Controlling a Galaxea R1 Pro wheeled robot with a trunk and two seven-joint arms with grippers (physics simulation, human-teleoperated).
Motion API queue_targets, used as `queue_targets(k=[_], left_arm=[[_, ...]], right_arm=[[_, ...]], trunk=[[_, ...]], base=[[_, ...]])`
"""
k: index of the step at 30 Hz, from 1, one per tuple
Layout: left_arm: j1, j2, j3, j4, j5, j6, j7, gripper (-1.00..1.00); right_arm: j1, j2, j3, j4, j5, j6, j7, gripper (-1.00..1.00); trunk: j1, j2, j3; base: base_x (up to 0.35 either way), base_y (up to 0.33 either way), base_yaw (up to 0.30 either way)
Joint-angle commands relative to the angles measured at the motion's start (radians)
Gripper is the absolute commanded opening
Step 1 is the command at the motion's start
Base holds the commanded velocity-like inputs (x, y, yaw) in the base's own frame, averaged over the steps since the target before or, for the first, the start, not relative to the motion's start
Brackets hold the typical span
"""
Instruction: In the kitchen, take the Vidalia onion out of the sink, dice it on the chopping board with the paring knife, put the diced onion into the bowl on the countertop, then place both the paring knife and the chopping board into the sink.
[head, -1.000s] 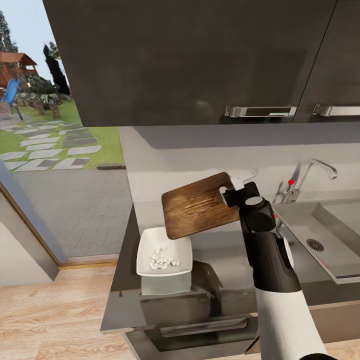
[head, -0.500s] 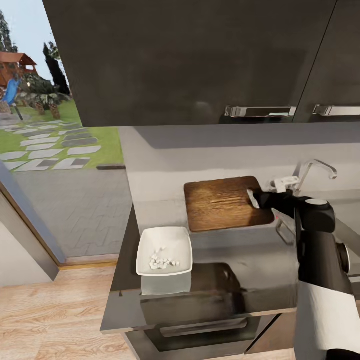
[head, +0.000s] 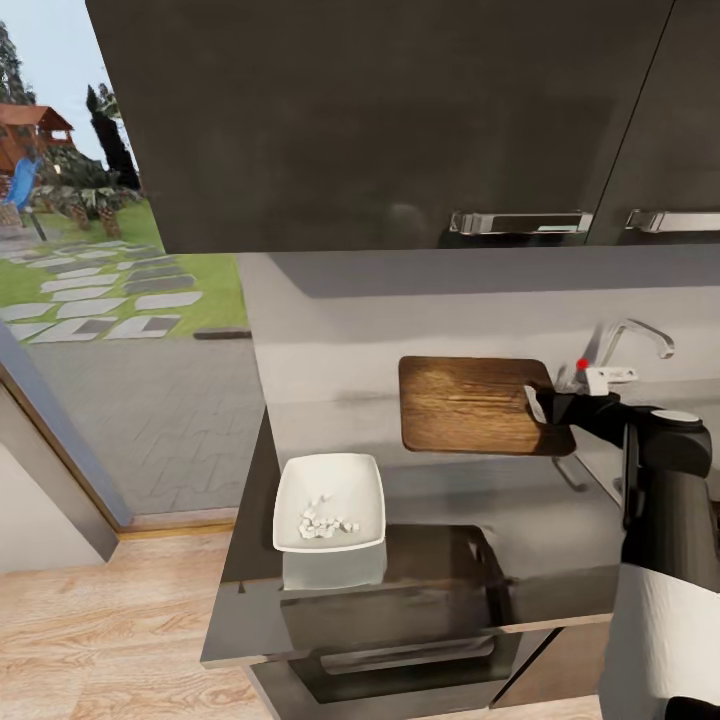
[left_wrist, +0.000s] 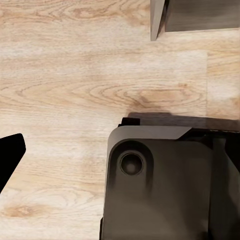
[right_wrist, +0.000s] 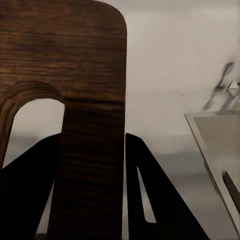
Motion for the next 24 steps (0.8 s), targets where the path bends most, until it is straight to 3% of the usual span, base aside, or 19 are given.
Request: queue_targets(k=[1, 6, 10, 12, 19, 22, 24], left_arm=[[-0.002, -0.001, -0.009, 0.004, 0.010, -0.007, 0.001, 1.00], [-0.002, -0.001, -0.009, 0.004, 0.010, -0.007, 0.001, 1.00], [-0.002, -0.001, -0.009, 0.004, 0.010, -0.007, 0.001, 1.00], [-0.002, -0.001, -0.009, 0.004, 0.010, -0.007, 0.001, 1.00], [-0.002, -0.001, -0.009, 0.005, 0.011, -0.007, 0.001, 1.00], [-0.002, -0.001, -0.009, 0.005, 0.010, -0.008, 0.001, 1.00], [-0.002, -0.002, -0.009, 0.005, 0.010, -0.008, 0.001, 1.00]], right_arm=[[0.000, 0.000, -0.001, 0.004, 0.009, 0.000, 0.009, -1.00], [0.003, -0.004, -0.011, 0.059, 0.011, -0.030, 0.004, -1.00], [0.004, -0.005, -0.117, 0.160, 0.012, -0.121, -0.052, -1.00], [0.004, -0.005, -0.142, 0.174, 0.012, -0.146, -0.076, -1.00], [0.004, -0.005, -0.168, 0.184, 0.012, -0.161, -0.108, -1.00], [0.004, -0.005, -0.176, 0.185, 0.012, -0.162, -0.159, -1.00], [0.004, -0.006, -0.206, 0.185, 0.012, -0.163, -0.202, -1.00]], trunk=[[0.000, -0.002, -0.002], [0.000, -0.002, -0.002], [0.000, -0.002, -0.002], [0.000, -0.002, -0.002], [0.000, -0.002, -0.002], [0.000, -0.002, -0.002], [0.000, -0.002, -0.002]], base=[[0.000, 0.000, 0.000], [0.000, 0.000, 0.000], [0.000, 0.000, 0.000], [0.000, 0.000, 0.000], [0.000, 0.000, 0.000], [0.000, 0.000, 0.000], [0.000, 0.000, 0.000]])
